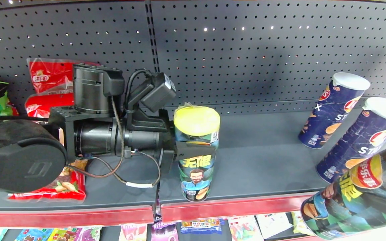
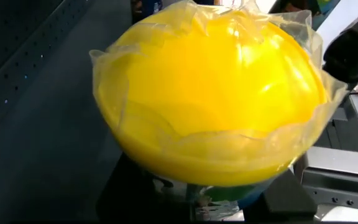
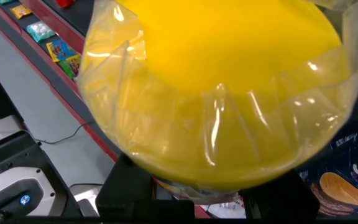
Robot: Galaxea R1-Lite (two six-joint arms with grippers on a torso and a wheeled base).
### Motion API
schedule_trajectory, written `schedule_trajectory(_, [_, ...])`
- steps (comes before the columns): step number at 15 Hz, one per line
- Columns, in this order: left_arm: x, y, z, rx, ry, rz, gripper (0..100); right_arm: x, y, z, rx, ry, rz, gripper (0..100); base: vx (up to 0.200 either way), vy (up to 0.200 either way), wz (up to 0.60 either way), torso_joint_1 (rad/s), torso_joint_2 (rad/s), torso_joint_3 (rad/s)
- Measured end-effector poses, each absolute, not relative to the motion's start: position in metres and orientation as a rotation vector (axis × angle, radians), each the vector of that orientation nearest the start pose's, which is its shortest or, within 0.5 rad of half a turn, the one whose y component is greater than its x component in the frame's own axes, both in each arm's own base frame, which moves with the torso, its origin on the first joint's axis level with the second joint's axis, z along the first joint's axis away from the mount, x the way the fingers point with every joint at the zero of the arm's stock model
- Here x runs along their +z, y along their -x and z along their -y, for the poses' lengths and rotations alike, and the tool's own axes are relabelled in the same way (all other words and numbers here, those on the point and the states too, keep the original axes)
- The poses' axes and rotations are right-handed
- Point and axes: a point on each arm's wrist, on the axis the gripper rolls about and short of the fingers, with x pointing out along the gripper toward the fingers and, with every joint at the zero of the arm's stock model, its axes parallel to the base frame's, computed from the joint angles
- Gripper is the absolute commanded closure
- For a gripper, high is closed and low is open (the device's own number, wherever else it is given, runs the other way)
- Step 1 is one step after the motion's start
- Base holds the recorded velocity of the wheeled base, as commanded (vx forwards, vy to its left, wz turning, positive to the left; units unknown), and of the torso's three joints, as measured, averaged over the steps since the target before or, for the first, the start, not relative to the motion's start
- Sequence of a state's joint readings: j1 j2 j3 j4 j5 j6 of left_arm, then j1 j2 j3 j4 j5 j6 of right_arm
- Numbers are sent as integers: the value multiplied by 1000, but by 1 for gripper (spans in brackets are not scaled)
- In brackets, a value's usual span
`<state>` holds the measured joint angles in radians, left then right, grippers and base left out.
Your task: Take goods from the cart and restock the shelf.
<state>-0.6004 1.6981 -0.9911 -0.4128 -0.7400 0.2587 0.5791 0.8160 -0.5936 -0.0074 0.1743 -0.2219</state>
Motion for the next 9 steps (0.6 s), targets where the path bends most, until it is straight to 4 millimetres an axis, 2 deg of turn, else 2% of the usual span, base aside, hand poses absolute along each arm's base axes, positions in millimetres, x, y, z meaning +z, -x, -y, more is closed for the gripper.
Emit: schedule_trajectory(9, [210,-251,189,-1359,-205,-131,100,233,-66,-48,772,254,-128,100,0,0,0,0,0,0])
